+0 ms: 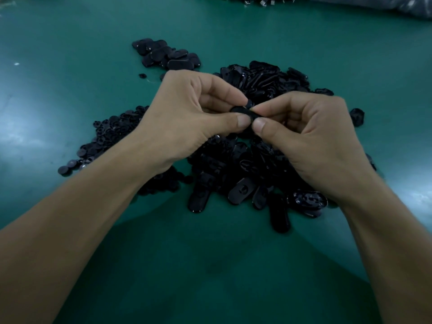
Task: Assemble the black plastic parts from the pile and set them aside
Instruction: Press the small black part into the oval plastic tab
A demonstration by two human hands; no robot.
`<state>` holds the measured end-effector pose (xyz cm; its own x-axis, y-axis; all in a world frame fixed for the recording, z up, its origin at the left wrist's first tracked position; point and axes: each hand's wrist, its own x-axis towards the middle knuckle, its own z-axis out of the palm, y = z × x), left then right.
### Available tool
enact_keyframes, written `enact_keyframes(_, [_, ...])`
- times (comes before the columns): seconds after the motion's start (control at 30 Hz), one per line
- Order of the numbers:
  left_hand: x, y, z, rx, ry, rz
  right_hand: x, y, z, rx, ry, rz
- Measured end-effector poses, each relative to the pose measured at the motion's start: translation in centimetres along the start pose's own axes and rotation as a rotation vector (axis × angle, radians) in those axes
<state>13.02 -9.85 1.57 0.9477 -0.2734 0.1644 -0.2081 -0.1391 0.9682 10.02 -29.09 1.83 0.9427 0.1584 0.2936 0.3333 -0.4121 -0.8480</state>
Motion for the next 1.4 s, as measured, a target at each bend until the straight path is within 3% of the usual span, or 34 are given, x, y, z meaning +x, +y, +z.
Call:
enact_keyframes(0.33, [0.1, -0.1, -0.1, -0.191, -0.045, -0.067, 0.2, 0.2, -0.1, 0.037, -0.025, 0.022])
enact_keyframes(0.97, [-0.1, 0.5, 0.0, -0.138, -0.06, -0.059, 0.1, 0.3, -0.3, 0.042, -0.014, 0.048])
enact_keyframes(1.4, [0.0, 0.6, 0.6, -0.246, 0.044, -0.157, -0.3, 0.3, 0.5, -0.168, 0.176, -0.112])
